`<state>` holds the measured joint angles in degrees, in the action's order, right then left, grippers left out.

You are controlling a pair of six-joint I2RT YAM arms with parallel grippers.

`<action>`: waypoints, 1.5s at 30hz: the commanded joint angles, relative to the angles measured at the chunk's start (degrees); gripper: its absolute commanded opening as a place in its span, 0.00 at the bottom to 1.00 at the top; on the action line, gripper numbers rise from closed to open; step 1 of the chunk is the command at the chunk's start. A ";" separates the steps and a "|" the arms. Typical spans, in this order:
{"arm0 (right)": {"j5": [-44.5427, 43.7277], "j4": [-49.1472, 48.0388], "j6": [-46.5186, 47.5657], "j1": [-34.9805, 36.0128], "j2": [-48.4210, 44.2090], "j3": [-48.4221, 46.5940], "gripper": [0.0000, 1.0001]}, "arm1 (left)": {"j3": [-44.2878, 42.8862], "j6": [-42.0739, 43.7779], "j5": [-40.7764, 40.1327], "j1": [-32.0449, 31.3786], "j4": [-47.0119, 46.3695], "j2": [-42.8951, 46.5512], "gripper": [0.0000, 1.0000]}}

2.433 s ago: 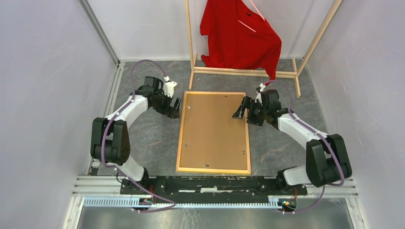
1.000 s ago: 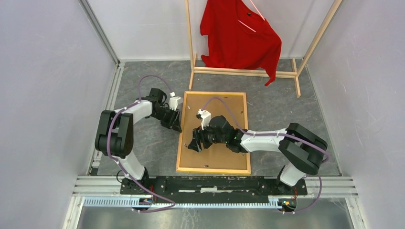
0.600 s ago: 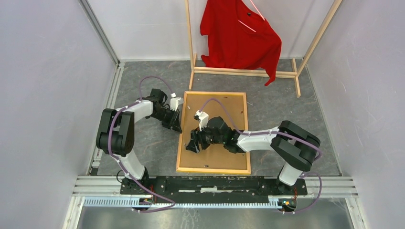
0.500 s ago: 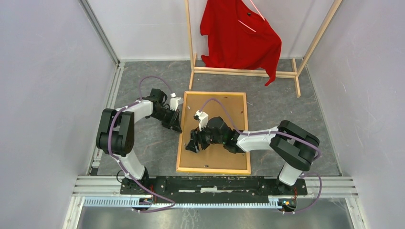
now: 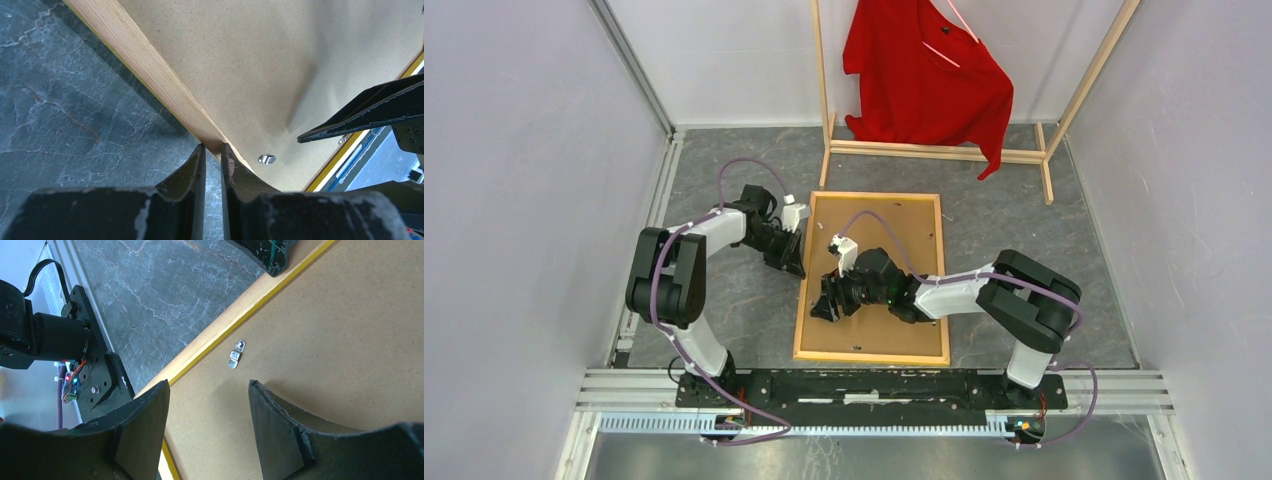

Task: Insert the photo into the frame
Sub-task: Install the photo frame at the center of the board.

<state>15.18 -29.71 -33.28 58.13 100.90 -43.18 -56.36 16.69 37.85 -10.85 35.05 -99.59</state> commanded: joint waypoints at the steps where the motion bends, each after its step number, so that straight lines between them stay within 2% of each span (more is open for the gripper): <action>1: 0.73 -3.31 -0.65 0.40 0.90 -1.89 0.65 | 0.29 2.52 -3.39 -1.89 -2.25 -0.41 0.14; 12: 1.02 -2.56 -0.61 0.56 3.11 -2.88 0.61 | 0.73 2.56 -4.17 -2.02 -2.53 -0.01 0.09; 45: 3.95 -2.72 -1.47 1.38 7.84 -7.00 0.53 | 1.77 3.22 -4.55 -1.98 -2.46 0.63 0.06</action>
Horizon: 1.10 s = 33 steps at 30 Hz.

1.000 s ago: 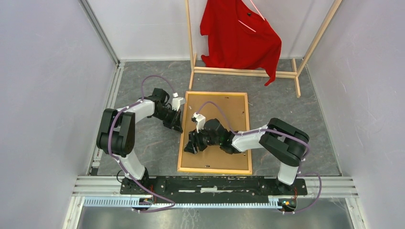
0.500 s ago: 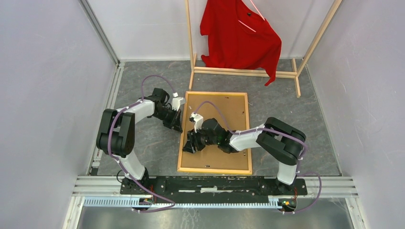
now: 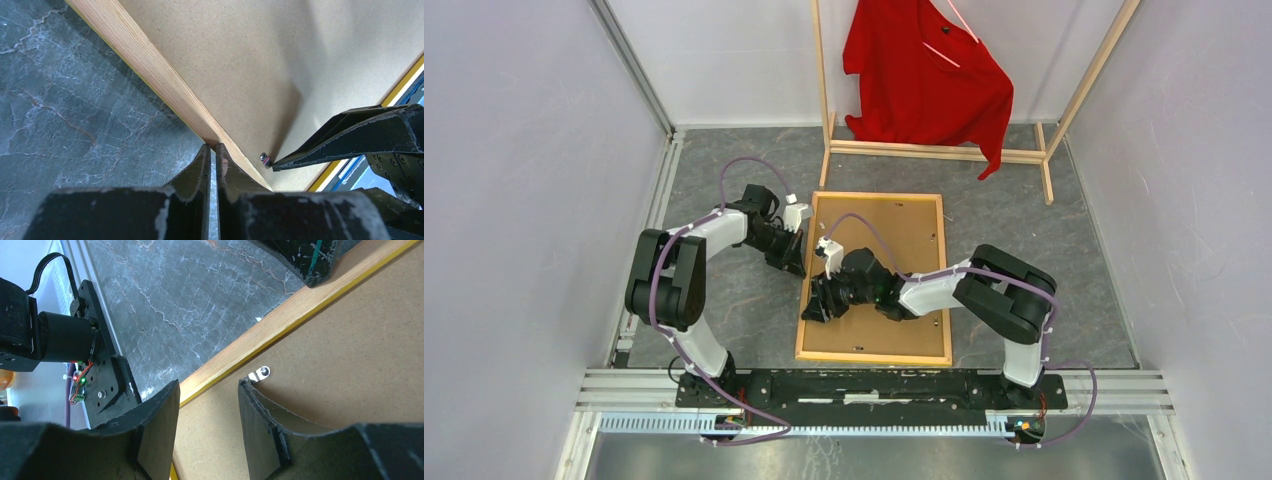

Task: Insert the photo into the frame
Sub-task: Install the photo frame at the center of the board.

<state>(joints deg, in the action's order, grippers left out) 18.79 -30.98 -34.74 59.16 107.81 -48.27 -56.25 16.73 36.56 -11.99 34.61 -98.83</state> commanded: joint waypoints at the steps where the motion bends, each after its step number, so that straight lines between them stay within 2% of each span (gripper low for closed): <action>1: 0.28 -1.30 0.23 0.31 0.91 -2.00 0.53 | 1.67 3.21 -3.32 -0.84 -2.08 -0.14 0.07; 11: -1.82 1.67 2.03 -0.05 -6.04 0.90 0.53 | 1.58 3.00 -3.74 -0.84 -2.00 0.21 0.06; 33: -1.87 -0.25 0.49 -0.55 -0.63 0.72 0.53 | 1.84 3.22 -3.53 -0.84 -1.98 0.51 0.05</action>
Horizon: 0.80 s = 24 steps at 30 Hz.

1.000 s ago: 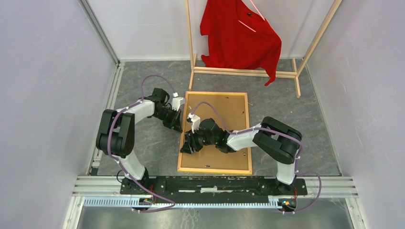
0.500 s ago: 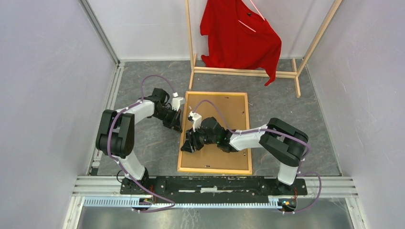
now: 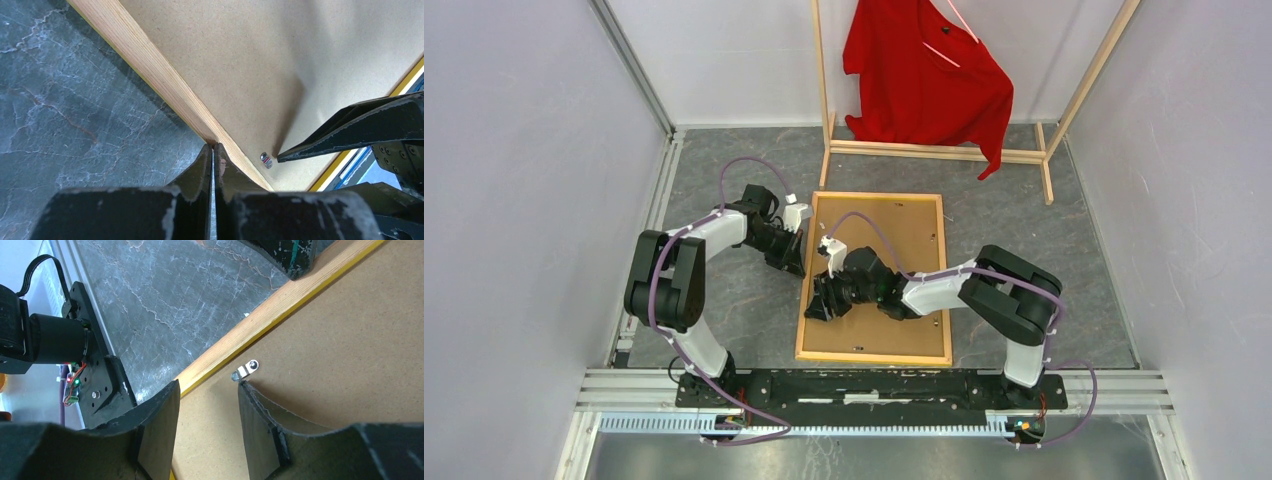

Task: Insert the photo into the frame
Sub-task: Install the photo frame at the center of the board.

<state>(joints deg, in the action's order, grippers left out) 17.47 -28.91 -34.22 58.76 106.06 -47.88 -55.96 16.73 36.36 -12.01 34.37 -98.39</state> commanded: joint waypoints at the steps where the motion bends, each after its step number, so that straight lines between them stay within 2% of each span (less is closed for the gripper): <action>1: -0.38 -2.53 -0.22 -0.13 1.32 0.33 0.53 | 1.56 3.22 -3.31 -0.82 -1.76 0.12 0.05; 24: -1.04 -6.14 -2.61 -0.17 2.65 0.26 0.52 | 1.89 3.21 -3.43 -0.82 -1.76 0.74 0.05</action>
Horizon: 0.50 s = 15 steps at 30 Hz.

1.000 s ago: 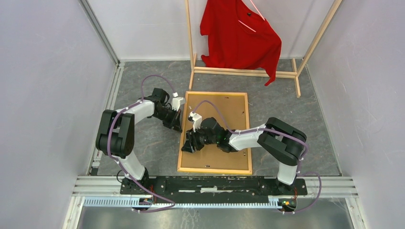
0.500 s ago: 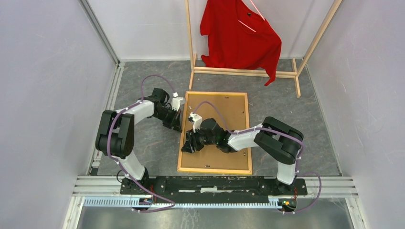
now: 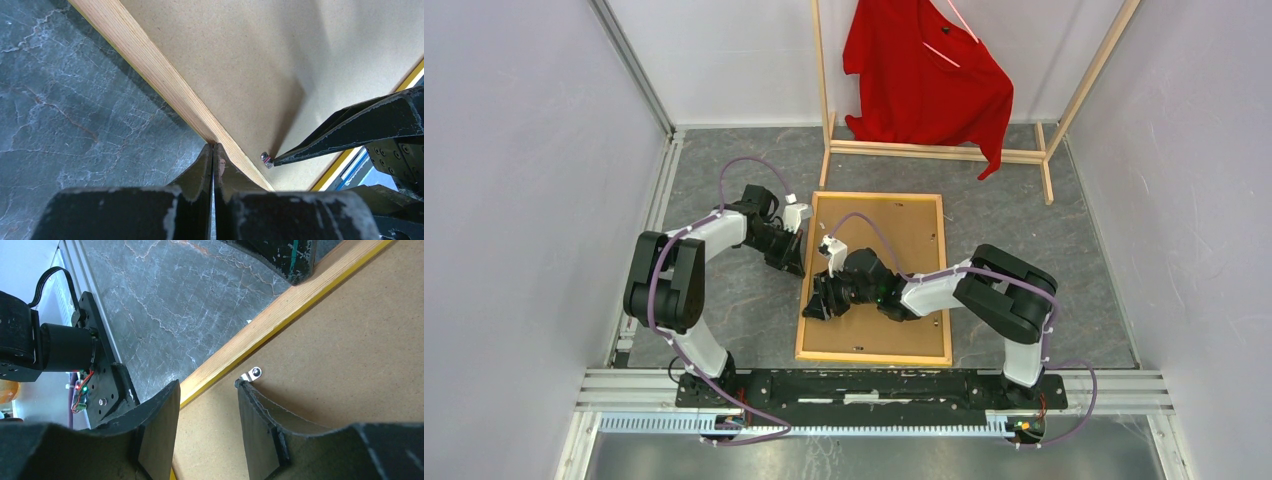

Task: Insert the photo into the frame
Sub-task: Install the photo frame at the center of the board.

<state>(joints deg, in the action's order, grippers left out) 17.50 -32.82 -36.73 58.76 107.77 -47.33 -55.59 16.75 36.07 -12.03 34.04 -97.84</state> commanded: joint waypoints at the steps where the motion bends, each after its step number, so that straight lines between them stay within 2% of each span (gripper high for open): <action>1: -1.09 -2.24 -0.13 -0.16 1.09 -0.43 0.52 | 1.54 3.20 -3.16 -0.80 -1.43 0.24 0.05; 15: -3.05 -4.50 -2.86 -0.15 2.03 -0.23 0.51 | 1.80 3.89 -3.30 -0.76 -1.41 0.61 0.05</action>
<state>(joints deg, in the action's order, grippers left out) 16.91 -35.20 -38.79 58.76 108.97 -47.35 -55.29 16.80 36.01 -12.10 33.69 -97.54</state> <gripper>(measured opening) 0.508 0.055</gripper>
